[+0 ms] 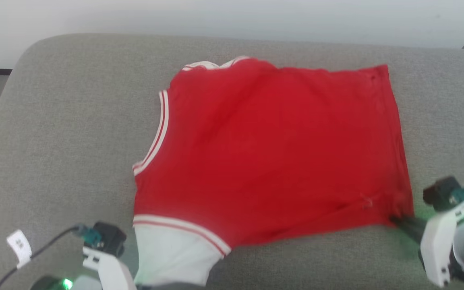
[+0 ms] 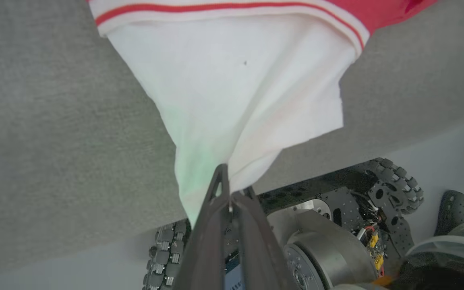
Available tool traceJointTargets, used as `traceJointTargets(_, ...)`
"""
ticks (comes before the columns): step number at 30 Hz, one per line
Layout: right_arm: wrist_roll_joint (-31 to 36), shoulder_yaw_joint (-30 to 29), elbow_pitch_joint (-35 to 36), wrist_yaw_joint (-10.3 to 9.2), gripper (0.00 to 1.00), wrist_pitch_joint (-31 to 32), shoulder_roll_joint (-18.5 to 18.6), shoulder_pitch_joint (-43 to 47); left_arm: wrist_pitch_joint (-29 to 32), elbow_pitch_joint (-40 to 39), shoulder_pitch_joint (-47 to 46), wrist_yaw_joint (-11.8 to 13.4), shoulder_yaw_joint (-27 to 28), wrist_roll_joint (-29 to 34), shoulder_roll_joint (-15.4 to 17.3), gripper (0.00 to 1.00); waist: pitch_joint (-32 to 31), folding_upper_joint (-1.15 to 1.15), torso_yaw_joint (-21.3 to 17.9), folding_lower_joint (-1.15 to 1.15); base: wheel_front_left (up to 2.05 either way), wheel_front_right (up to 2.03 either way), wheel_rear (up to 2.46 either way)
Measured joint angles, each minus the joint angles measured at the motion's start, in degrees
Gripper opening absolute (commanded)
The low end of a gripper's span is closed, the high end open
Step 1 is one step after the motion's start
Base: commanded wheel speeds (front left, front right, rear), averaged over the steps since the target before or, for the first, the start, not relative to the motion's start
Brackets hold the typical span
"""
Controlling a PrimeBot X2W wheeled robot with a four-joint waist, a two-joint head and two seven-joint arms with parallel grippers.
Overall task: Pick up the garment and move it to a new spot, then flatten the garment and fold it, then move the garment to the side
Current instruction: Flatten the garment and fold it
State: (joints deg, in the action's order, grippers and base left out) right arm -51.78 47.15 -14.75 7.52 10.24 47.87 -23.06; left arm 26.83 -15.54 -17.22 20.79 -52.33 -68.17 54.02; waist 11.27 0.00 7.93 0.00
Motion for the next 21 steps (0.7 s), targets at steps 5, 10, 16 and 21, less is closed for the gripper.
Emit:
traceJointTargets(5, -1.15, -1.24, 5.1, 0.0, 0.0, 0.81, 2.92, 5.35, 0.55, -3.92, 2.4, 3.16, -0.31, -0.44, 1.94, 0.0, -0.08, 0.0, -0.43, 0.0, 0.0, 0.0, 0.0)
traceJointTargets(10, -1.52, -5.23, 6.51, 0.01, 0.0, -0.23, 2.67, 8.41, -0.45, -6.91, 1.18, 5.11, 1.59, 1.65, 4.75, 0.0, -0.24, 0.0, -1.27, 0.0, 0.0, 0.0, 0.0)
traceJointTargets(16, 1.67, -10.81, 7.68, 0.01, 0.0, -0.1, 0.44, 8.22, -0.54, -8.76, -5.3, 4.88, 4.41, 6.16, 8.28, 0.0, -0.23, 0.0, -2.8, 0.0, 0.0, 0.0, 0.0)
traceJointTargets(21, 6.2, -16.22, 8.34, 0.01, 0.0, 1.64, -3.18, 6.12, 1.13, -6.98, -12.99, 0.85, 5.91, 10.74, 9.07, 0.0, 0.25, 0.0, -4.59, 0.0, 0.0, 0.0, 0.0)
